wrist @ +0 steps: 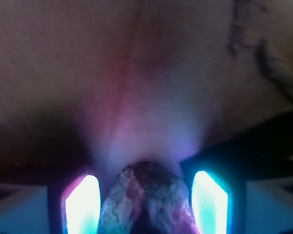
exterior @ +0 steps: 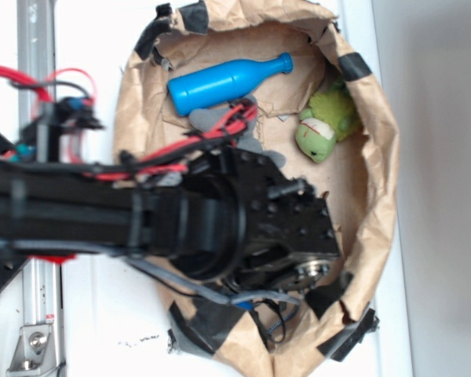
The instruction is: Grab the rock.
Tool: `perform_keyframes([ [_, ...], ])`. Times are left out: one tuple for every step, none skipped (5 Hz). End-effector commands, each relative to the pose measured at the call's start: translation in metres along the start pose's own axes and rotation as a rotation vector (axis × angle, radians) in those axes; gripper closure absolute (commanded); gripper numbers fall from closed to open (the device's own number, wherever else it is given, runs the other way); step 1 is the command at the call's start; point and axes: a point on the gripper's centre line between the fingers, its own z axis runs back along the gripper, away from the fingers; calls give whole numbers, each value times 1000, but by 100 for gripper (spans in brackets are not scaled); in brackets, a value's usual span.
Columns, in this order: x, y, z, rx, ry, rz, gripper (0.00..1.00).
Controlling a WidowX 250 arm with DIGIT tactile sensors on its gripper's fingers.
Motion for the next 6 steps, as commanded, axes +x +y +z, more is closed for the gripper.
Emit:
perform_keyframes([
  [5, 49, 112, 27, -424, 21, 100],
  [10, 59, 134, 26, -502, 24, 100],
  [12, 58, 135, 61, -523, 13, 100],
  [8, 62, 119, 22, -474, 61, 0],
  [2, 58, 93, -1, -418, 69, 0],
  [-7, 51, 63, -47, -339, 95, 0],
])
